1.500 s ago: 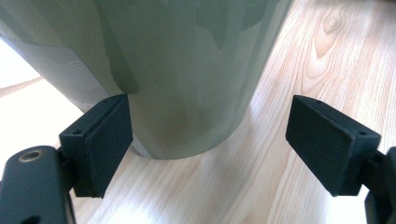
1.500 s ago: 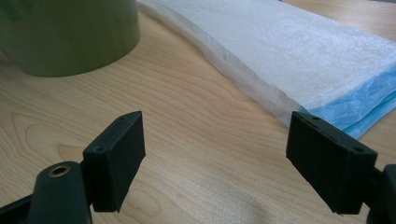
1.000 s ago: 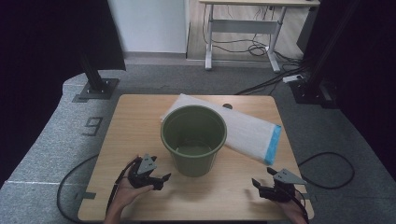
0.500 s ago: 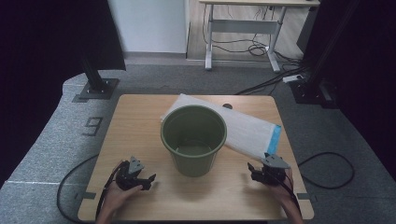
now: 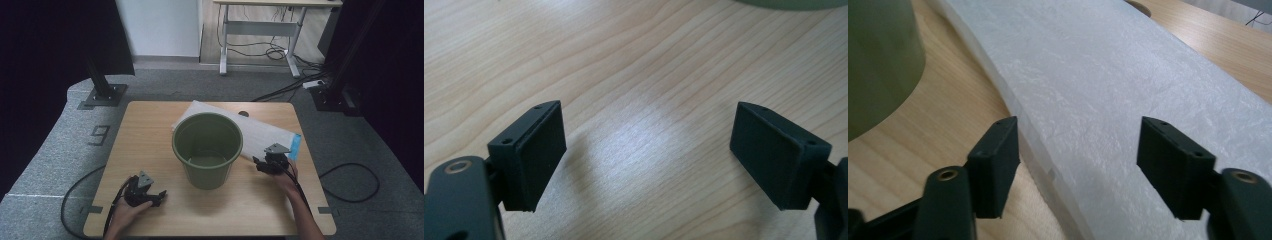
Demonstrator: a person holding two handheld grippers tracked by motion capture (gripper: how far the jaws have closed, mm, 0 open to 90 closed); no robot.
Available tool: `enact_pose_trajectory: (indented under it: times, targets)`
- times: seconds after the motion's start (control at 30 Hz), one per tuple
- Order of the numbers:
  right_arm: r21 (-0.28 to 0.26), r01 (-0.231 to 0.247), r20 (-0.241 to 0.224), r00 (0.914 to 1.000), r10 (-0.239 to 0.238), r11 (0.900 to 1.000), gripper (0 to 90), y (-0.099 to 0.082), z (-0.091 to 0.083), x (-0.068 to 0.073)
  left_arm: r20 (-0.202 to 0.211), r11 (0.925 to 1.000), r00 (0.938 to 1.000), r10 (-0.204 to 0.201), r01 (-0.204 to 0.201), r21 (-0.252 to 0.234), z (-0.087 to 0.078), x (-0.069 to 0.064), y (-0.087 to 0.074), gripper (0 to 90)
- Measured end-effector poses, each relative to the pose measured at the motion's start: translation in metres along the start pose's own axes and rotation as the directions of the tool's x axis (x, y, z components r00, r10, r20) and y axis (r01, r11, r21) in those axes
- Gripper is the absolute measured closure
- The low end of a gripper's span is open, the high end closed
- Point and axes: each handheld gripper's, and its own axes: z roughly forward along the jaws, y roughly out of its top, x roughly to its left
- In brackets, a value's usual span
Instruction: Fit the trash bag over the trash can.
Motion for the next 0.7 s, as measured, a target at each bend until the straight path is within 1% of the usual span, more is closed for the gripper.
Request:
enact_pose_trajectory:
  times: [0.07,0.1,0.17,0.23,0.27,0.3,0.37,0.4,0.43,0.5,0.53,0.6,0.67,0.7]
  targets:
    - [0.003,-0.015,-0.006,0.9999,0.015,0.9999,35.7,-0.001,0.004,-0.002,-0.008,1.0000,1.0000,0.005,-0.005,0.002,-0.001,0.000,0.000,14.5]
    - [0.018,-0.013,-0.010,0.9999,0.014,0.9998,35.8,-0.003,0.007,-0.003,-0.014,1.0000,0.9999,0.009,-0.009,0.001,-0.002,-0.002,0.000,14.6]
    - [0.061,-0.005,-0.020,0.9998,0.006,0.9981,35.9,-0.007,0.011,-0.002,-0.012,0.9999,0.9999,0.011,-0.011,0.001,-0.002,-0.003,0.000,14.6]
    - [0.100,0.016,-0.028,0.9995,-0.013,0.9948,36.5,-0.011,0.013,0.000,-0.020,0.9999,0.9997,0.012,-0.012,0.004,-0.002,-0.004,-0.001,14.5]
    - [0.102,0.016,-0.028,0.9995,-0.014,0.9947,37.7,-0.012,0.013,0.000,-0.022,0.9999,0.9996,0.015,-0.015,0.006,-0.002,-0.005,-0.001,14.5]
    - [0.106,0.009,-0.040,0.9992,-0.004,0.9944,38.1,-0.012,0.012,0.000,-0.026,0.9999,0.9996,0.014,-0.014,0.004,-0.003,-0.005,-0.001,14.4]
    - [0.112,0.012,-0.059,0.9983,-0.006,0.9936,42.4,-0.012,0.011,-0.001,-0.031,0.9999,0.9994,0.017,-0.016,0.004,-0.003,-0.006,-0.002,14.5]
    - [0.112,0.012,-0.059,0.9983,-0.006,0.9936,42.4,-0.012,0.011,-0.001,-0.031,0.9999,0.9994,0.017,-0.016,0.004,-0.003,-0.006,-0.002,14.5]
    - [0.116,-0.015,-0.100,0.9946,0.027,0.9931,52.0,-0.012,0.011,-0.003,-0.026,1.0000,0.9996,0.009,-0.009,0.002,-0.004,-0.005,-0.003,14.6]
    - [0.117,-0.030,-0.120,0.9918,0.044,0.9927,60.0,-0.013,0.012,-0.006,-0.017,1.0000,0.9999,-0.001,0.001,-0.002,-0.004,-0.003,-0.005,14.6]
    - [0.118,-0.044,-0.128,0.9900,0.059,0.9920,65.7,-0.013,0.012,-0.008,-0.014,1.0000,0.9999,-0.006,0.006,-0.006,-0.004,-0.003,-0.006,14.5]
    - [0.127,-0.066,-0.127,0.9885,0.082,0.9897,78.5,-0.014,0.011,-0.013,-0.013,1.0000,0.9999,-0.008,0.007,-0.006,-0.005,-0.002,-0.006,14.5]
    - [0.138,-0.068,-0.116,0.9897,0.084,0.9881,86.3,-0.014,0.009,-0.015,-0.020,1.0000,0.9998,-0.005,0.005,-0.008,-0.005,-0.003,-0.007,14.5]
    - [0.146,-0.062,-0.096,0.9924,0.076,0.9874,88.5,-0.014,0.008,-0.015,-0.023,1.0000,0.9997,-0.002,0.002,-0.007,-0.005,-0.003,-0.007,14.5]
